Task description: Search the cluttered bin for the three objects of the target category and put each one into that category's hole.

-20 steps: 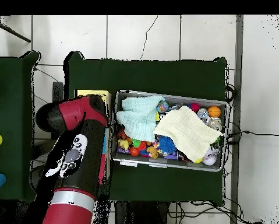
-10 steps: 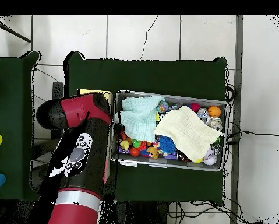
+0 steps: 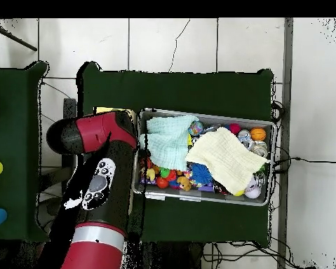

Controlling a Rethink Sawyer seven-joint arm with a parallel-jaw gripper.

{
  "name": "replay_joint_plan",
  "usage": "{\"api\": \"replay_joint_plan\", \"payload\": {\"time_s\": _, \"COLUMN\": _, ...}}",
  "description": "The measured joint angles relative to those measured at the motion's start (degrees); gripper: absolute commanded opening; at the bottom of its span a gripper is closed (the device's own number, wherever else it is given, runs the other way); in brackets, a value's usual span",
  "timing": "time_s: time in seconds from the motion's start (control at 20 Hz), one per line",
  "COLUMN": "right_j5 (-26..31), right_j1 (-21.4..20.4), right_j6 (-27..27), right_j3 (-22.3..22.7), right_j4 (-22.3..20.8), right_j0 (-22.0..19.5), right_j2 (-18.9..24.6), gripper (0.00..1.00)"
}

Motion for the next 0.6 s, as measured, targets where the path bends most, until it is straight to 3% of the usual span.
{"api": "replay_joint_plan", "payload": {"time_s": 0.25, "right_j5": 0.37, "right_j1": -0.2, "right_j6": 0.0, "right_j3": 0.02, "right_j4": -0.03, "right_j0": -0.18, "right_j2": 0.36, "gripper": 0.0}}
{"api": "replay_joint_plan", "payload": {"time_s": 0.6, "right_j5": 8.02, "right_j1": -5.14, "right_j6": -0.01, "right_j3": 0.87, "right_j4": 1.21, "right_j0": -5.08, "right_j2": 6.77, "gripper": 0.0}}
